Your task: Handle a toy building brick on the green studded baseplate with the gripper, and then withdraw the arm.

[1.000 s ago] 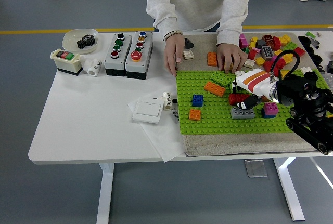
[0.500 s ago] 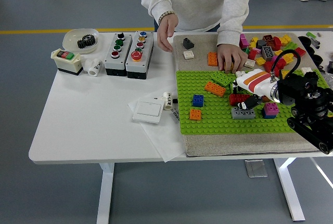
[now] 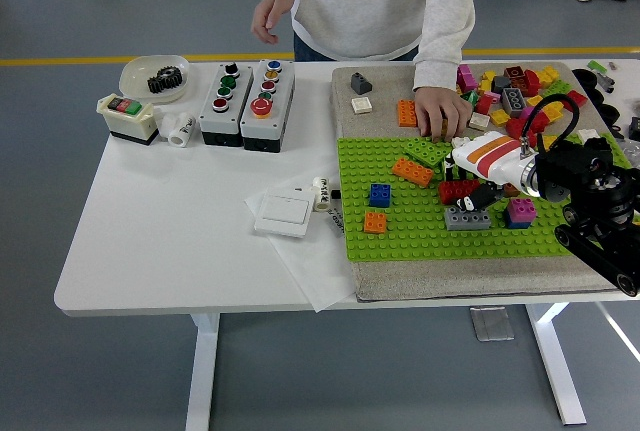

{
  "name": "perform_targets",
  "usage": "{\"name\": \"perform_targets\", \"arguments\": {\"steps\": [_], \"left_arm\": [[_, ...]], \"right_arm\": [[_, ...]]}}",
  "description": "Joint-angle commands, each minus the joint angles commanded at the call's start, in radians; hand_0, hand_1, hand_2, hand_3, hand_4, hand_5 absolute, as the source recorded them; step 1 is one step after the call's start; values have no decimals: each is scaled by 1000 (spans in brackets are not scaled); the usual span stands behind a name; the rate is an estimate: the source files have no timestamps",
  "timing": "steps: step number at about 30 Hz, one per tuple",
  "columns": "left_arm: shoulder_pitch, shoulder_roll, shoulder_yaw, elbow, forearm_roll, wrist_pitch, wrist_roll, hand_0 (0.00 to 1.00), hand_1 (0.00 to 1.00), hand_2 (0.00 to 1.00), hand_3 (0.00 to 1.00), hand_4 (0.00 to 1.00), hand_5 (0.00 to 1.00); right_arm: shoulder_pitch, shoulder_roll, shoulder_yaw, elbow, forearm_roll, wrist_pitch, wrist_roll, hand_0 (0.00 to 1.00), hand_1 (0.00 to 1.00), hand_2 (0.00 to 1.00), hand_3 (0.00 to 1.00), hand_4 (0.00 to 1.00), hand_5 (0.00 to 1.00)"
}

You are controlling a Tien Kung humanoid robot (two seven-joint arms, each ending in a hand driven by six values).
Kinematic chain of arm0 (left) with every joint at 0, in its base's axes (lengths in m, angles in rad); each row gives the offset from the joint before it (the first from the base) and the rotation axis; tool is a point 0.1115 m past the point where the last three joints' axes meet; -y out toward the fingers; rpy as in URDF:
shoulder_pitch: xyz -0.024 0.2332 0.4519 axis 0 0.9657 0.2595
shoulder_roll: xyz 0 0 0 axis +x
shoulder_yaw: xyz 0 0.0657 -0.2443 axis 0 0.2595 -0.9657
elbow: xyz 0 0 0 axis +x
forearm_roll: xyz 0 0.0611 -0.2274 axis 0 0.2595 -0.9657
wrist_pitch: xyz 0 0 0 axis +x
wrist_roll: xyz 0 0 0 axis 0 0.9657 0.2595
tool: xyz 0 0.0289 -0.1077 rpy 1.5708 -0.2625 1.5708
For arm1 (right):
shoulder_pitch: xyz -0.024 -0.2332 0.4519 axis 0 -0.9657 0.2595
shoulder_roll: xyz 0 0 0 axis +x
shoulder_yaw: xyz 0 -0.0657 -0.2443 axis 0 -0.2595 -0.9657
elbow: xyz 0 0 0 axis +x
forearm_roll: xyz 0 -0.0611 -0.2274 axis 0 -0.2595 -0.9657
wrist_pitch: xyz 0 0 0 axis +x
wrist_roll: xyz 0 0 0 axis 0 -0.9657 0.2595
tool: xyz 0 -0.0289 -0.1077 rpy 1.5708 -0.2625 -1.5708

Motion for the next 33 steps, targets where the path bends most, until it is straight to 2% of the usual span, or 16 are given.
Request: {"name": "perform_targets", "arguments": {"steps": [14,22,26,33], "left_arm": [[2,0,-1,1,-1,-1,0,802,851,824,710,791,649],[3,-1,-3,2,0,-1,-2,801,852,824,709,790,652],[4,-1,-2,4,-4,-2,-4,801,852,824,709,790,652],[6,-1,-7,4,3,-3,-2,801,851,824,709,790,653]], "right_arm": [[-1,-24,52,35,-11,2,9,359,433,492,488,770,207],[-11,-58,106,97,-19,17,9,361,436,494,493,756,203],[-28,-89,137,152,-8,49,-9,361,436,494,493,756,203],[-48,-117,155,222,16,112,-46,356,440,500,498,765,219]]}}
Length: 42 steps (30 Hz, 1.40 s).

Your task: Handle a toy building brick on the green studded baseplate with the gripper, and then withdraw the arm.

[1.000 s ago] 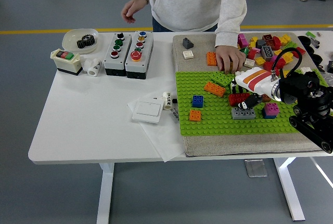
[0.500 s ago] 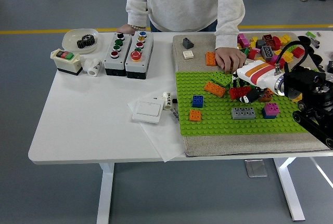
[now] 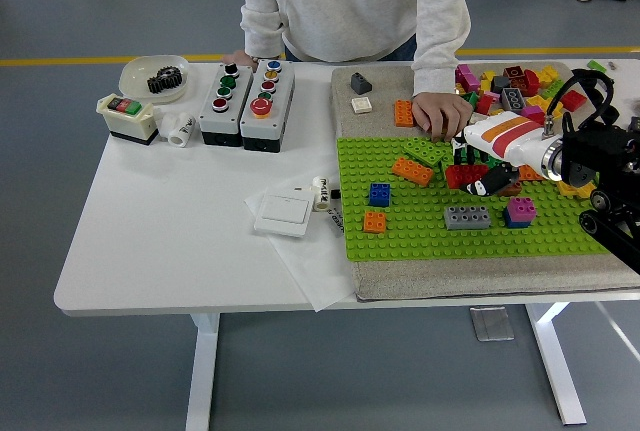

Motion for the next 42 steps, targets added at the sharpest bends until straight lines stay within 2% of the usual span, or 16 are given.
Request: {"name": "perform_targets", "arguments": {"steps": [5,17,35,42], "left_arm": [[5,0,-4,0,3,0,1,801,851,824,709,790,653],[14,1,-14,0,21,-2,7,803,851,824,709,789,653],[13,3,-20,1,30,-3,6,804,849,822,709,789,653],[12,4,-18,1,28,-4,6,802,849,822,709,789,653]], "right_arm": [[-9,-8,-11,26,13,13,-38,356,440,500,498,765,219],[-23,-13,-26,77,-14,85,-148,358,444,511,504,780,239],[-19,-28,2,138,59,163,-171,335,445,511,504,802,279],[-11,-27,-8,142,61,172,-176,332,443,514,502,817,303]]}}
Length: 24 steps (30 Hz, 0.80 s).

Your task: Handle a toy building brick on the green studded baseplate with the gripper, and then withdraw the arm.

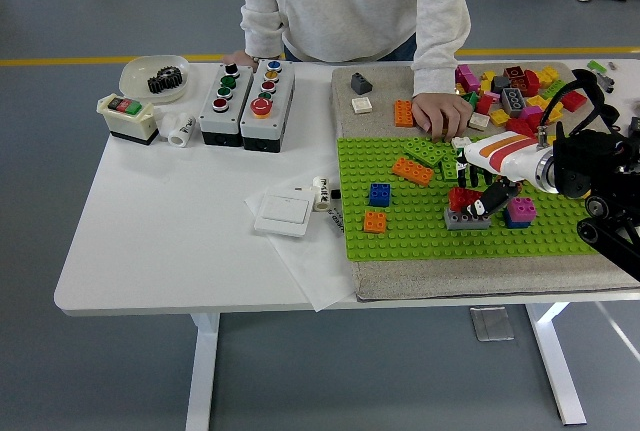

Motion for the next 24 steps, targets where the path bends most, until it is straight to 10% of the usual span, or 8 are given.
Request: {"name": "perform_targets", "arguments": {"steps": [24], "left_arm": [[-7,1,4,-1,-6,3,-1,801,847,822,708,788,652]], "right_arm": [[4,16,-36,-23,-17,-6,26,318,444,515,502,821,320]]}}
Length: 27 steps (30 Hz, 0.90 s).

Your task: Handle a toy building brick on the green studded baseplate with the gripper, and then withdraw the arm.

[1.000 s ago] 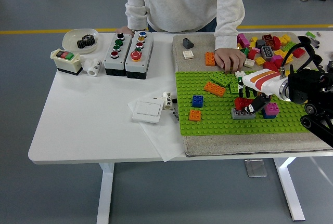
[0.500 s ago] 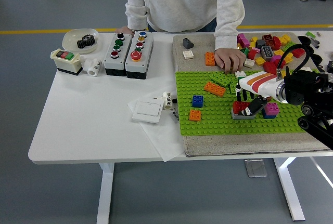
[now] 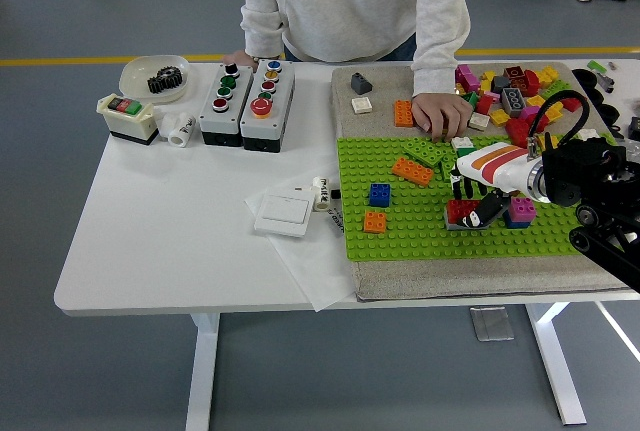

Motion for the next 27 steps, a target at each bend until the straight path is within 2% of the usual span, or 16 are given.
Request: {"name": "perform_targets", "arguments": {"steps": [12,13,27], "left_arm": [[-2,1,1,0,-1,1,-1,801,846,822,708,788,652],[-2,1,1,0,-1,1,-1,800,846,822,708,788,650],[2,2,-6,-1,11,1,3,801,846,825,708,788,650]], "right_arm": [[3,4,3,-10,-15,12,31,315,465,553,512,828,321],[3,4,2,-12,-16,12,33,315,494,588,537,850,327],[0,9,0,-27,-53,-22,48,328,519,637,566,874,333]]}}
